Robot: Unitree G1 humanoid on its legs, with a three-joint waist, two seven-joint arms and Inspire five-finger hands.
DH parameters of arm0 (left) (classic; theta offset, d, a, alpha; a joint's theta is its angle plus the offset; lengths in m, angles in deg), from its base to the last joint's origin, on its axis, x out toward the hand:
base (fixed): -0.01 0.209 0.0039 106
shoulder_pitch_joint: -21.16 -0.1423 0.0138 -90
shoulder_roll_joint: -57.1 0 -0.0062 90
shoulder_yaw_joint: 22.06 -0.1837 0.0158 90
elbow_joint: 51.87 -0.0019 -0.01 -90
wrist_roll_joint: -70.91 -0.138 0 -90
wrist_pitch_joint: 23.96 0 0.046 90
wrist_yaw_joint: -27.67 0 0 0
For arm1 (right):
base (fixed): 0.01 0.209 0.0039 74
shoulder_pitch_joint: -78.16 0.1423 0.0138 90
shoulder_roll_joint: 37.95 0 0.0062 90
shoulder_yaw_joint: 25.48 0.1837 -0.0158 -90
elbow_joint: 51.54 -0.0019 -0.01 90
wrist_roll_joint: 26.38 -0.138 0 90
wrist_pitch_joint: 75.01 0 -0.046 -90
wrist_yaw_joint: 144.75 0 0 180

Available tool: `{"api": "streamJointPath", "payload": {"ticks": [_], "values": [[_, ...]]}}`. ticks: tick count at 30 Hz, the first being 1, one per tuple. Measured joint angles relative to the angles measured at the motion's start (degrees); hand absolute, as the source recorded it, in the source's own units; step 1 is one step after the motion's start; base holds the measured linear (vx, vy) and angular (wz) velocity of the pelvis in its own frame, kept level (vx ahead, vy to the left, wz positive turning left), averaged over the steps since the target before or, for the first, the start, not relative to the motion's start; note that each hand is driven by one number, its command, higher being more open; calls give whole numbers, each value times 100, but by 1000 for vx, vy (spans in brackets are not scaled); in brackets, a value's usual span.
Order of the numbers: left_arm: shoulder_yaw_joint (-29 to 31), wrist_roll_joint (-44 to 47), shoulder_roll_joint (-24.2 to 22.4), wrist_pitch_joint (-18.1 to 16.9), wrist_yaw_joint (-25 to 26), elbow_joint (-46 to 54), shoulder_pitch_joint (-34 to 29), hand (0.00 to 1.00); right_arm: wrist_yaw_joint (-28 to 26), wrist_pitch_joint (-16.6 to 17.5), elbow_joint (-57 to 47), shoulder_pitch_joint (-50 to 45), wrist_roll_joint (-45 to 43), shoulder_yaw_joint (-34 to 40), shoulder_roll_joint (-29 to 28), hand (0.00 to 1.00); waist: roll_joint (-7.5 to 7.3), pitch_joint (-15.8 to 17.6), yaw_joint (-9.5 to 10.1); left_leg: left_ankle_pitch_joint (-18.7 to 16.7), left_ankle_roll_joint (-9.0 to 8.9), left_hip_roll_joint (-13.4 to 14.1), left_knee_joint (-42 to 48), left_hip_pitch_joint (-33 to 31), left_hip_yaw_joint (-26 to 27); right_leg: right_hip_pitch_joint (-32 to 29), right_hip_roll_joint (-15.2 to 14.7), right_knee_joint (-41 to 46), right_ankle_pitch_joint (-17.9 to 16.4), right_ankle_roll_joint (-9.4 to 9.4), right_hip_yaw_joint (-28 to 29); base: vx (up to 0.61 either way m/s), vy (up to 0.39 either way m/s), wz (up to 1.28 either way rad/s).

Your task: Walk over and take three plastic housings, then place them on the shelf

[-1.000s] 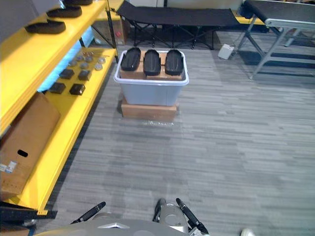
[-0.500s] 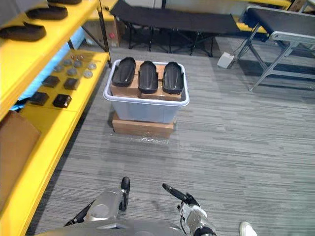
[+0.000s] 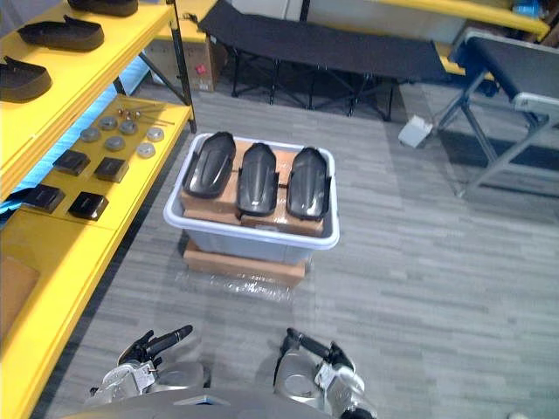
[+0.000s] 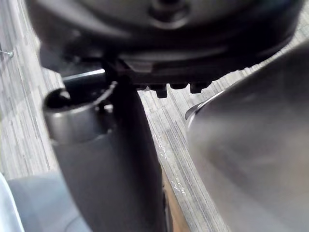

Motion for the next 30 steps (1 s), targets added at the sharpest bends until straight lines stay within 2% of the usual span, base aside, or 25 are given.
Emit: {"api": "streamJointPath", "payload": {"ticks": [2,4,7,8,10,12,13,15,16,18,21,23,24,25,27,28,30], "values": [[-12,-189,-155,52,0,-6,10,100,120,37,-89,-106,-16,184,25,100,215,-107,-77,47,-101,250,146,-128,-12,113,160,2,-231,-171,-408,252,-338,78],[48,-256,-218,45,23,-73,28,100,169,24,-120,-215,-20,396,26,100,243,-110,-136,353,-236,447,218,-209,156,544,202,-309,-248,-247,-821,194,-288,101],[33,-255,-176,40,-14,-108,40,100,178,43,-181,-271,-28,409,40,100,247,-119,-118,427,-234,536,-344,-213,871,919,148,-779,-143,-327,-1032,106,-179,56],[35,-289,-174,40,-35,-119,50,100,201,53,-220,-272,-73,406,36,100,254,-122,-104,596,-186,537,-580,-205,969,918,139,-845,-110,-310,-1034,24,-64,-1],[36,-486,-197,56,-41,-243,118,100,230,105,-244,-275,-214,388,11,100,296,-128,-121,1185,-170,536,-940,-197,1014,896,169,-923,-72,-258,-1003,-25,41,-17],[44,-718,-163,89,-54,-343,143,100,308,217,-260,-343,-260,382,-94,100,223,-172,-141,1145,-171,479,-1168,-90,1203,897,164,-1107,1,-120,-803,-38,125,-34],[59,-784,-105,87,-102,-338,142,100,410,389,-393,-482,-318,361,-206,100,137,-224,-126,1108,-110,412,-1221,-96,1374,923,138,-1362,175,-42,-661,-6,129,-44],[162,-911,-58,82,-169,-344,133,100,674,661,-611,-652,-484,301,-385,100,15,-285,-124,1117,-61,325,-1330,-71,1529,936,101,-1629,362,-14,-527,24,123,-42],[163,-914,-30,88,-170,-351,114,100,938,855,-836,-802,-494,265,-508,100,-21,-305,-144,1143,-56,270,-1413,4,1609,971,64,-1721,430,20,-492,54,93,-31],[157,-911,-32,85,-171,-385,103,100,1283,1014,-1142,-968,-503,217,-547,100,-15,-317,-172,1147,-47,205,-1529,134,1700,1025,31,-1783,456,51,-391,71,75,-24],[5,-1014,-39,60,-196,-383,58,100,1871,1092,-2847,-1356,-451,126,-585,100,30,-356,-286,1168,-15,133,-1650,235,1778,1020,-29,-1792,475,82,-374,77,55,-12],[-180,-1151,-39,-104,-172,-307,-61,100,2262,1156,-5366,-1618,-2,27,-570,100,18,-368,-394,1179,-1,121,-1778,330,1910,990,-7,-1800,473,83,-235,70,33,-17],[-219,-1151,-31,-127,-173,-294,-83,100,2266,1171,-5607,-1631,92,30,-550,100,13,-375,-415,1179,-1,122,-1791,342,1922,989,3,-1803,473,83,-227,57,7,-23],[-349,-1151,50,-206,-185,-226,-143,100,2232,1276,-6359,-1505,356,61,-400,100,38,-406,-459,1178,-3,128,-1817,399,1944,997,52,-1804,473,83,-182,39,-14,-18],[-603,-1154,147,-230,-244,-201,-155,100,2029,1390,-6854,-1201,493,227,-32,100,-71,-452,-473,1170,-13,123,-1820,413,1977,990,90,-1823,473,83,-129,35,-12,-14],[-744,-1152,268,-220,-262,-203,-161,100,1718,1332,-6848,-982,472,356,201,100,-162,-505,-471,1168,-16,132,-1817,412,1979,992,111,-1852,473,83,-118,13,-6,-4],[-911,-1153,390,-199,-272,-206,-176,100,1292,1082,-6580,-698,373,402,496,100,-218,-539,-482,1168,-16,137,-1810,414,1974,1002,123,-1876,474,82,-107,9,-9,-3]]}}
